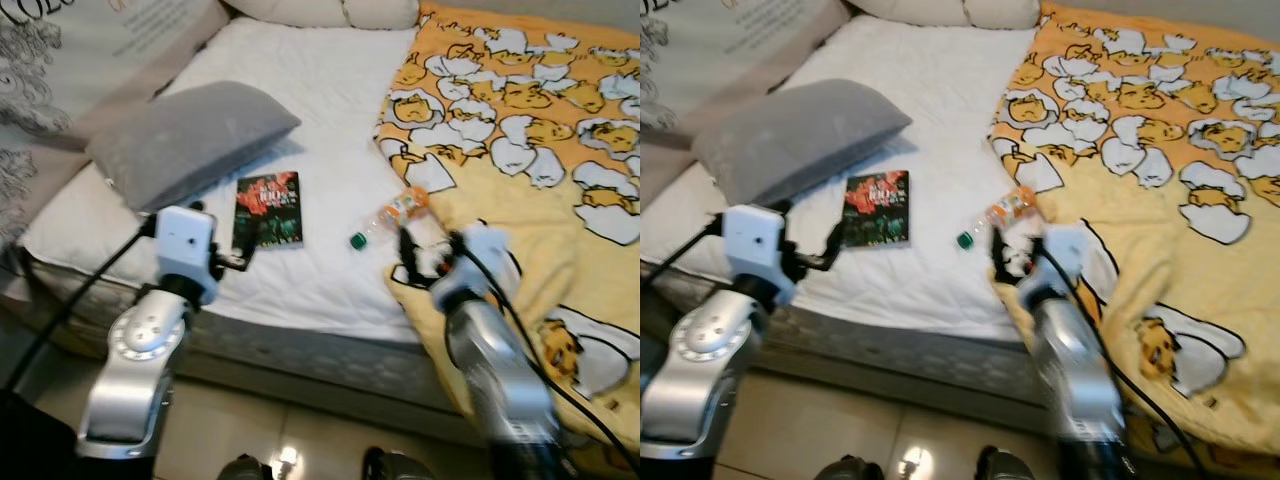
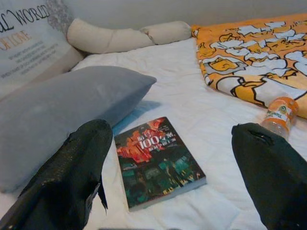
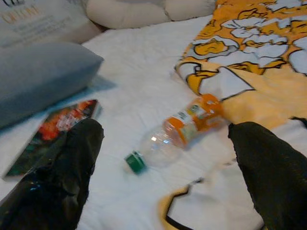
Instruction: Clean up the room
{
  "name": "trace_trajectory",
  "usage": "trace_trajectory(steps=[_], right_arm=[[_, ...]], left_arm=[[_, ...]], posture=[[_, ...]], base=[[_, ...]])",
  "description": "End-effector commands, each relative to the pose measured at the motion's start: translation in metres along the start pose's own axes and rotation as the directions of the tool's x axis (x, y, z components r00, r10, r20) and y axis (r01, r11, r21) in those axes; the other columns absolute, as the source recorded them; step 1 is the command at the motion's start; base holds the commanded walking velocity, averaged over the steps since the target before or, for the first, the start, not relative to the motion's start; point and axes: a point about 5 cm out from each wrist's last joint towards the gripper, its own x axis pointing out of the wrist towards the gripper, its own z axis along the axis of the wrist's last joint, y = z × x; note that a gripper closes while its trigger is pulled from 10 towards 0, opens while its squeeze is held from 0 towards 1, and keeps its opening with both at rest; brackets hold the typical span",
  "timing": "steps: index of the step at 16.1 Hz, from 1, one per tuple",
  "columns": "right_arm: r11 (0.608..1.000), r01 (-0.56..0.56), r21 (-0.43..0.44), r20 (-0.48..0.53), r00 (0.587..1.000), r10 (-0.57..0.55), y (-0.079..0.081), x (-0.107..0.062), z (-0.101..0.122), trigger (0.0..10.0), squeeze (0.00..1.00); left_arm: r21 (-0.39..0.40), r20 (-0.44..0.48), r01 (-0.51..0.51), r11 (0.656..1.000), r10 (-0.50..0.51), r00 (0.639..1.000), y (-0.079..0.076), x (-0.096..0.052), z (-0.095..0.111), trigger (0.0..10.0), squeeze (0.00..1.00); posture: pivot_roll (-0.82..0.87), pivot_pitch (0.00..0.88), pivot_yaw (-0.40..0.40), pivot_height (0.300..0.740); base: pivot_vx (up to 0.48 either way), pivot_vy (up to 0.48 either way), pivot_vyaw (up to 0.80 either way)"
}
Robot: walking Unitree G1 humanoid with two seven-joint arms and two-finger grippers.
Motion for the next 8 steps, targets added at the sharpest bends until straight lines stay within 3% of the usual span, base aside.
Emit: trace_trajectory(steps=[1, 4, 5, 7, 8], right_arm=[[0.999, -0.023, -0.025, -0.001, 1.000, 0.023, 0.003, -0.005, 0.005, 10.0, 0.00], [0.999, -0.028, -0.035, -0.013, 1.000, 0.027, 0.000, -0.018, 0.006, 10.0, 0.00], [0.999, -0.009, -0.042, -0.027, 1.000, 0.008, -0.002, -0.024, 0.004, 10.0, 0.00], [1.000, 0.011, -0.020, -0.059, 0.998, -0.013, -0.002, -0.028, 0.000, 10.0, 0.00], [1.000, 0.006, -0.003, -0.062, 0.998, -0.006, 0.000, -0.028, 0.000, 10.0, 0.00]], left_arm=[[0.010, -0.013, -0.021, 1.000, 0.021, 1.000, 0.002, -0.001, -0.004, 10.0, 0.00], [-0.002, -0.013, -0.040, 0.999, 0.040, 0.999, 0.001, -0.002, -0.007, 10.0, 0.00], [0.000, -0.009, -0.044, 0.999, 0.044, 0.999, 0.001, -0.004, -0.008, 10.0, 0.00], [0.020, 0.005, -0.047, 0.999, 0.047, 0.999, 0.001, -0.005, -0.007, 10.0, 0.00], [0.060, 0.010, -0.038, 0.997, 0.038, 0.999, 0.000, -0.005, -0.006, 10.0, 0.00]], posture=[[-0.04, 0.054, 0.039, 0.740], [-0.05, 0.045, 0.029, 0.740], [-0.04, 0.041, 0.018, 0.740], [-0.04, 0.038, 0.013, 0.740], [-0.04, 0.036, 0.012, 0.740]], base=[[0.000, 0.450, -0.56], [0.000, 0.466, -0.72], [0.000, 0.476, 0.00], [0.000, 0.000, 0.00], [0.000, -0.480, 0.00]])
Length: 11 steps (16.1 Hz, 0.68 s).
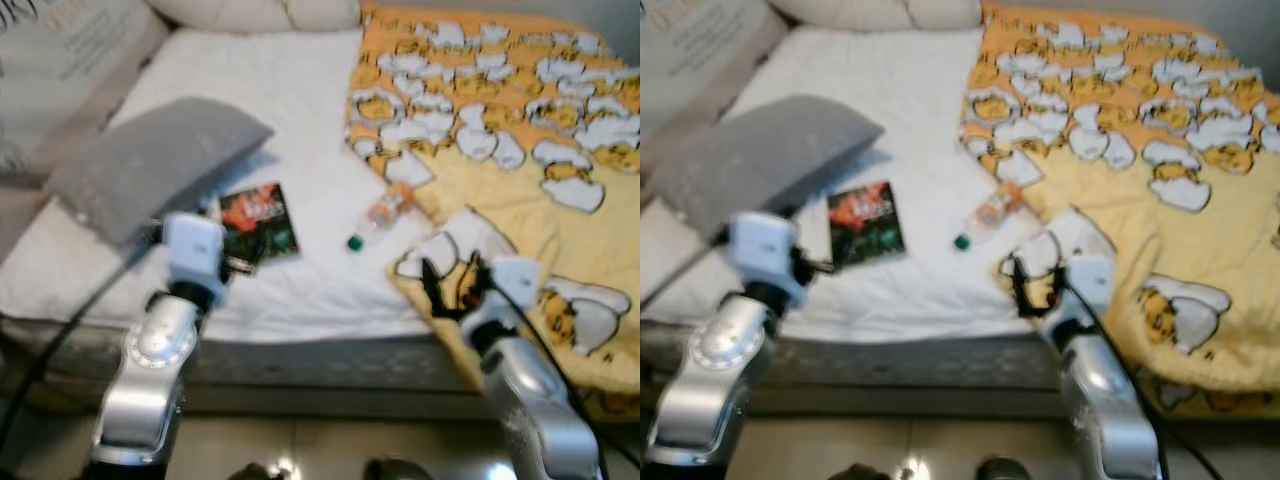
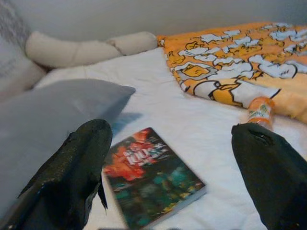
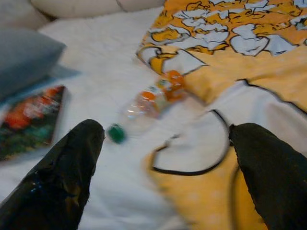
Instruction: Clean up the room
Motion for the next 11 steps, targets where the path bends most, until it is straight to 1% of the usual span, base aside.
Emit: trace_trajectory(steps=[1, 2, 3, 4, 6, 7, 8, 9, 10, 11], right_arm=[[0.999, -0.038, 0.026, 0.022, 0.999, 0.037, 0.010, 0.001, 0.006, 10.0, 0.00], [0.999, -0.041, 0.029, 0.023, 0.999, 0.041, 0.011, 0.000, 0.007, 10.0, 0.00], [0.998, -0.059, 0.017, 0.018, 0.998, 0.059, 0.013, 0.000, 0.008, 10.0, 0.00], [0.998, -0.062, 0.011, 0.015, 0.998, 0.062, 0.014, 0.000, 0.008, 10.0, 0.00], [0.996, -0.083, -0.016, -0.002, 0.997, 0.082, 0.015, 0.002, 0.007, 10.0, 0.00], [0.995, -0.104, -0.008, -0.003, 0.995, 0.104, 0.018, 0.003, 0.008, 10.0, 0.00], [0.994, -0.114, -0.001, -0.006, 0.993, 0.114, 0.021, 0.004, 0.009, 10.0, 0.00], [0.992, -0.129, 0.009, -0.006, 0.992, 0.129, 0.025, 0.005, 0.009, 10.0, 0.00], [0.989, -0.149, -0.008, -0.010, 0.989, 0.149, 0.028, 0.006, 0.009, 10.0, 0.00], [0.983, -0.178, -0.042, -0.023, 0.984, 0.177, 0.033, 0.007, 0.008, 10.0, 0.00]], left_arm=[[0.034, 0.013, -0.014, 0.999, 0.014, 1.000, 0.001, -0.002, 0.003, 10.0, 0.00], [0.013, 0.010, -0.018, 1.000, 0.018, 1.000, 0.000, -0.002, 0.003, 10.0, 0.00], [-0.058, 0.024, -0.027, 0.998, 0.028, 0.999, 0.000, -0.003, 0.003, 10.0, 0.00], [-0.077, 0.020, -0.029, 0.997, 0.030, 0.999, 0.001, -0.003, 0.003, 10.0, 0.00], [-0.033, 0.014, -0.024, 0.999, 0.025, 1.000, 0.002, -0.003, 0.004, 10.0, 0.00], [-0.041, 0.029, -0.030, 0.999, 0.031, 0.999, 0.003, -0.004, 0.005, 10.0, 0.00], [-0.068, 0.022, -0.041, 0.997, 0.042, 0.999, 0.005, -0.004, 0.005, 10.0, 0.00], [-0.062, -0.010, -0.038, 0.997, 0.037, 0.999, 0.006, -0.003, 0.002, 10.0, 0.00], [-0.052, -0.007, -0.034, 0.998, 0.033, 0.999, 0.006, -0.003, 0.002, 10.0, 0.00], [-0.058, 0.020, -0.029, 0.998, 0.030, 0.999, 0.006, -0.005, 0.003, 10.0, 0.00]], posture=[[-0.03, 0.036, 0.015, 0.740], [-0.03, 0.035, 0.018, 0.740], [-0.03, 0.035, 0.021, 0.740], [-0.03, 0.032, 0.024, 0.740], [-0.02, 0.030, 0.026, 0.740], [-0.02, 0.029, 0.027, 0.740], [-0.02, 0.028, 0.028, 0.740], [-0.01, 0.029, 0.028, 0.740], [-0.01, 0.027, 0.028, 0.740], [-0.01, 0.025, 0.027, 0.740]], base=[[0.000, -0.480, 0.00], [0.000, -0.480, 0.00], [0.000, 0.000, 0.00], [0.000, 0.000, 0.00], [0.000, 0.000, 0.00], [0.000, 0.000, 0.00], [0.000, 0.000, 0.00], [0.000, 0.000, 0.00], [0.000, 0.000, 0.00], [0.000, 0.000, 0.00]])
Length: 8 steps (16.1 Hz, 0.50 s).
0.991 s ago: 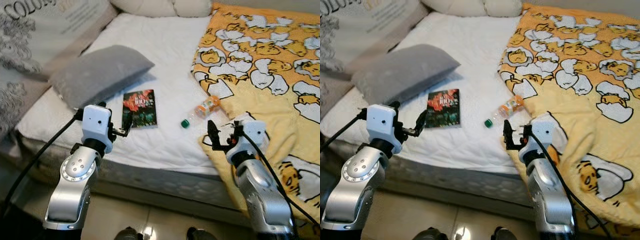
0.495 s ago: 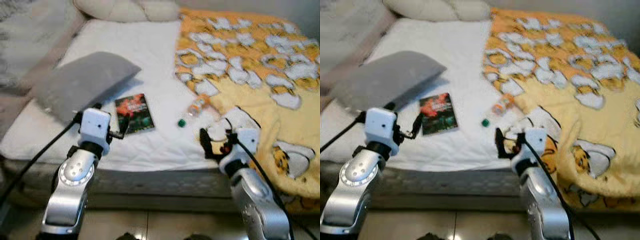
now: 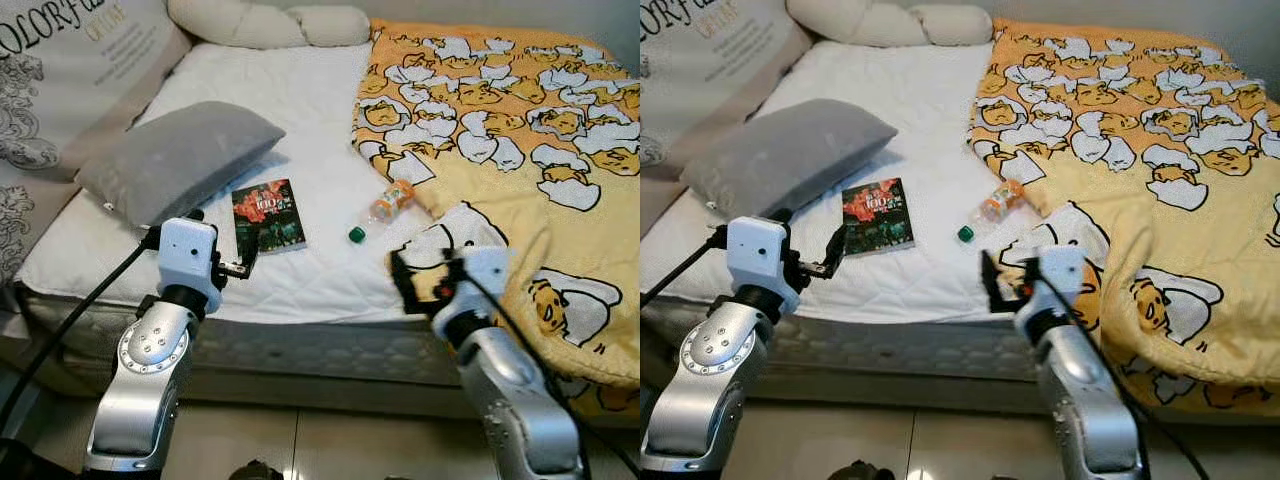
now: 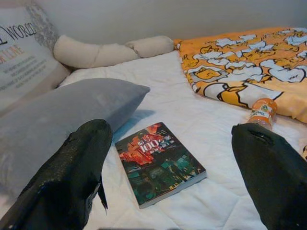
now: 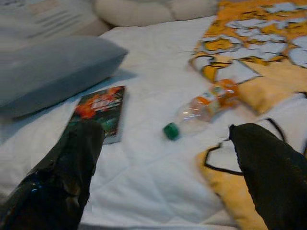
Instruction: Clean up the room
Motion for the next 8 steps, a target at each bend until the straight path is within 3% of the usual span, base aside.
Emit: trace_trajectory(steps=[1, 4, 8], right_arm=[[1.000, -0.022, -0.019, -0.017, 1.000, 0.022, 0.0034, 0.0028, 0.0004, 10.0, 0.00], [0.999, -0.043, -0.030, -0.022, 0.999, 0.042, 0.0074, 0.0034, -0.0008, 10.0, 0.00], [1.000, -0.020, 0.009, -0.020, 1.000, 0.020, 0.0036, 0.0017, -0.0018, 10.0, 0.00]], left_arm=[[0.002, 0.022, -0.001, 1.000, 0.001, 1.000, 0.0031, -0.0014, 0.0036, 10.0, 0.00], [-0.008, 0.018, -0.007, 1.000, 0.007, 1.000, 0.0042, -0.0039, 0.0030, 10.0, 0.00], [-0.025, 0.008, -0.009, 1.000, 0.009, 1.000, 0.0040, -0.0078, 0.0000, 10.0, 0.00]], posture=[[-0.01, 0.025, 0.026, 0.740], [-0.01, 0.022, 0.016, 0.740], [-0.01, 0.018, 0.012, 0.740]], base=[[0.262, 0.000, 0.80], [0.333, 0.000, 0.80], [0.337, 0.000, 0.00]])
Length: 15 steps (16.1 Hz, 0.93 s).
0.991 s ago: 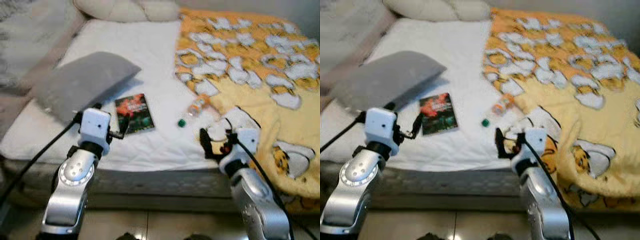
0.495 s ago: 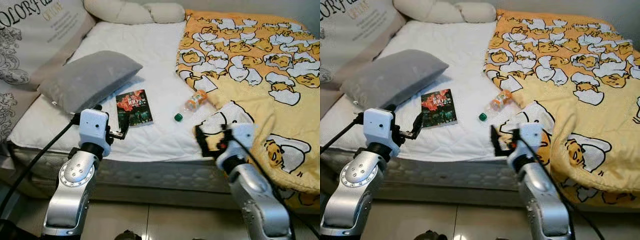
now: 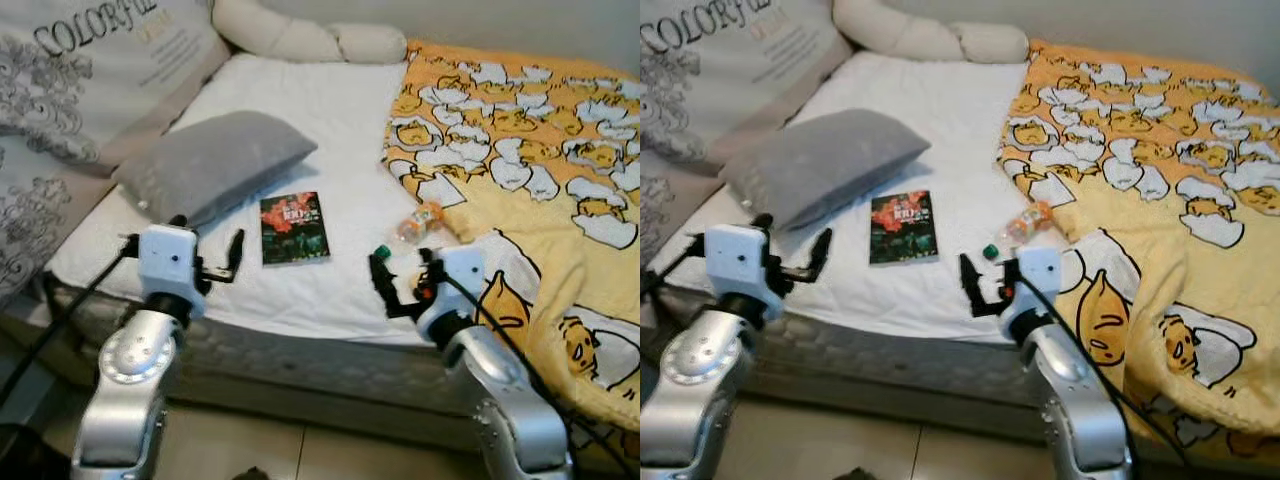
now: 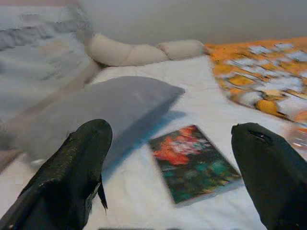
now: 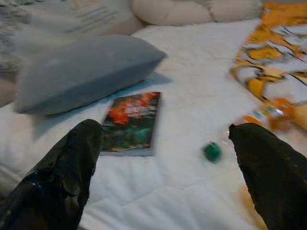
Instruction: Clean up the room
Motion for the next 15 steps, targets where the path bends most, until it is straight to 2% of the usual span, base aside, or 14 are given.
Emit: trace_trajectory(steps=[1, 15], right_arm=[[1.000, 0.014, 0.004, -0.008, 1.000, -0.014, -0.0032, -0.0001, -0.0001, 10.0, 0.00], [1.000, 0.009, 0.005, -0.004, 1.000, -0.009, -0.0012, 0.0055, 0.0055, 10.0, 0.00]], left_arm=[[0.001, 0.015, 0.007, 1.000, -0.007, 1.000, 0.0000, 0.0000, 0.0042, 10.0, 0.00], [-0.029, 0.013, 0.012, 0.999, -0.012, 1.000, -0.0019, 0.0026, 0.0030, 10.0, 0.00]], posture=[[-0.01, 0.016, 0.011, 0.740], [-0.01, 0.015, 0.002, 0.740]], base=[[0.337, 0.000, 0.00], [0.321, 0.000, -0.03]])
